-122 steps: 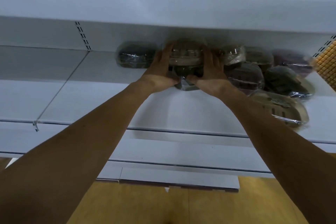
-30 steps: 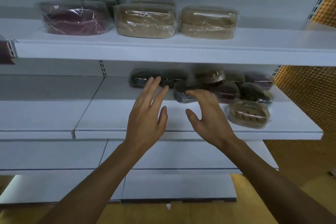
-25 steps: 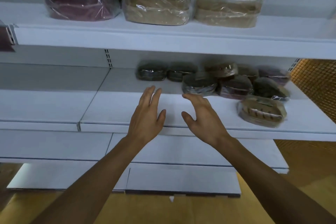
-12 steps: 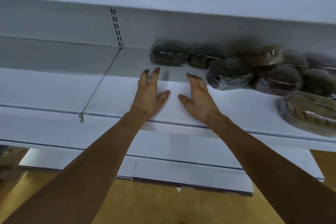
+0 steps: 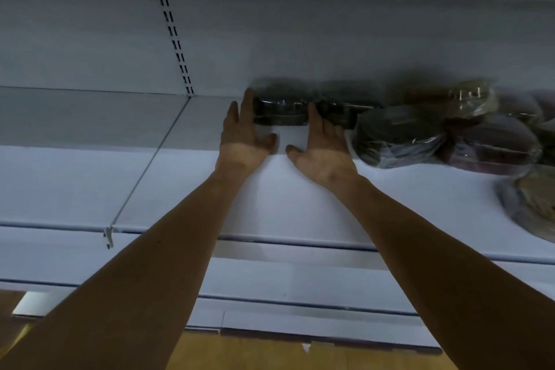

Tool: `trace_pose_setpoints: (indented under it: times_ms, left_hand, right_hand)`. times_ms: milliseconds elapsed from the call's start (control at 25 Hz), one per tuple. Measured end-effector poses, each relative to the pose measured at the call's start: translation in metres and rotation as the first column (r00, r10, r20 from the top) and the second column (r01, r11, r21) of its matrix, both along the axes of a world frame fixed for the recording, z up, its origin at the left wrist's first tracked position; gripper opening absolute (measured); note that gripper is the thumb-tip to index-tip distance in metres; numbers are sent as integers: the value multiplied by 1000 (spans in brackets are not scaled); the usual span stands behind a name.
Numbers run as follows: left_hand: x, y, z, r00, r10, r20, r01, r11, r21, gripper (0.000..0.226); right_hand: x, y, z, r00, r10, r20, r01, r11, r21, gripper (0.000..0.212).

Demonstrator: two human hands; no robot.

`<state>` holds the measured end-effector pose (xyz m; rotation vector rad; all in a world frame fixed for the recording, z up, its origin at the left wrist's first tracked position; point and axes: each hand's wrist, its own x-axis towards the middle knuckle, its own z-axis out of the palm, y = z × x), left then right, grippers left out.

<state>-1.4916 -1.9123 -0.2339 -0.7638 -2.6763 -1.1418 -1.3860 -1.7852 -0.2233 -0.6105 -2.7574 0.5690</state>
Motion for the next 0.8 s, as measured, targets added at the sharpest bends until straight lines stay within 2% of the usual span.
trace_pose_setpoints:
  times_ms: [160,320,440,560,680,800]
  left_hand:
    - [-11,7,-1,1000,-2,19,3,998,-64,98]
    - [-12,0,3,997,35,74,-41,997,70,82]
    - [-3,-8,7,991,94,93,-93,996,-15,97]
    - [9,-14,3,996,46,74,-45,999,-12,93]
    - [32,-29,9,986,-49,159,30,993,118,86]
    - [64,-43,16,969,-77,234,56,994,95,89]
  right_hand:
    - [-14,4,-1,1000,-31,1,31,999,-11,100]
    - [-8,6,-1,999,-12,-38,9,996,-89,105]
    - [-1,6,3,998,4,-56,-13,989,-150,102]
    - [13,2,5,991,-4,-136,-24,980,-198,94]
    - [32,-4,5,984,-1,-178,-45,966,-255,85]
    - [57,-12,10,984,-12,-180,-53,934,-354,86]
